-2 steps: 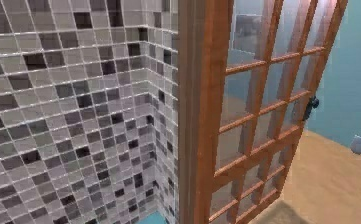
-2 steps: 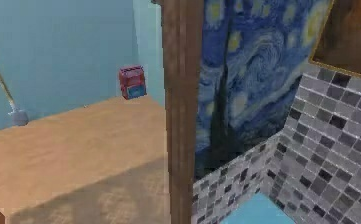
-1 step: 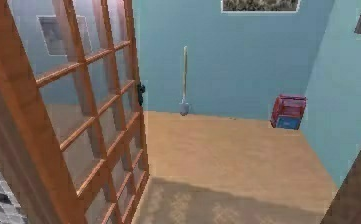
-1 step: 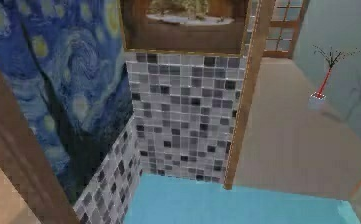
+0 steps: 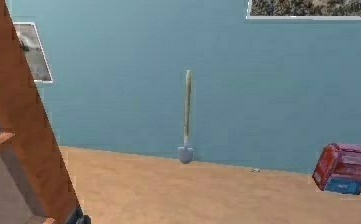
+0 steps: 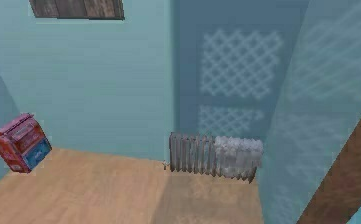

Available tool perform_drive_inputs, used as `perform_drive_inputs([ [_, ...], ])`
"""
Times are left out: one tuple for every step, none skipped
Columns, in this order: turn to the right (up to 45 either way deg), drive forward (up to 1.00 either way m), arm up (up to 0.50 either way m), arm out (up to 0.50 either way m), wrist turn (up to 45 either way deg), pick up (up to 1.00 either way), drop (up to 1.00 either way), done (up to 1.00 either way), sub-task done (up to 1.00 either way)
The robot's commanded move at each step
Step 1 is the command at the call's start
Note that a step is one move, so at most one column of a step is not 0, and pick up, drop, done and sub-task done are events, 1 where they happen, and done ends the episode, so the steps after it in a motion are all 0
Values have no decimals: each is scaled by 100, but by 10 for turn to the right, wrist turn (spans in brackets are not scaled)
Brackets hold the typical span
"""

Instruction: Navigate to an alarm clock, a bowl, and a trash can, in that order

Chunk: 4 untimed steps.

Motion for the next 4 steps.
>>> perform_drive_inputs([
  [60, 0, 0, 0, 0, 0, 0, 0, 0],
  [0, 50, 0, 0, 0, 0, 0, 0, 0],
  [-360, 0, 0, 0, 0, 0, 0, 0, 0],
  [0, 25, 0, 0, 0, 0, 0, 0, 0],
])
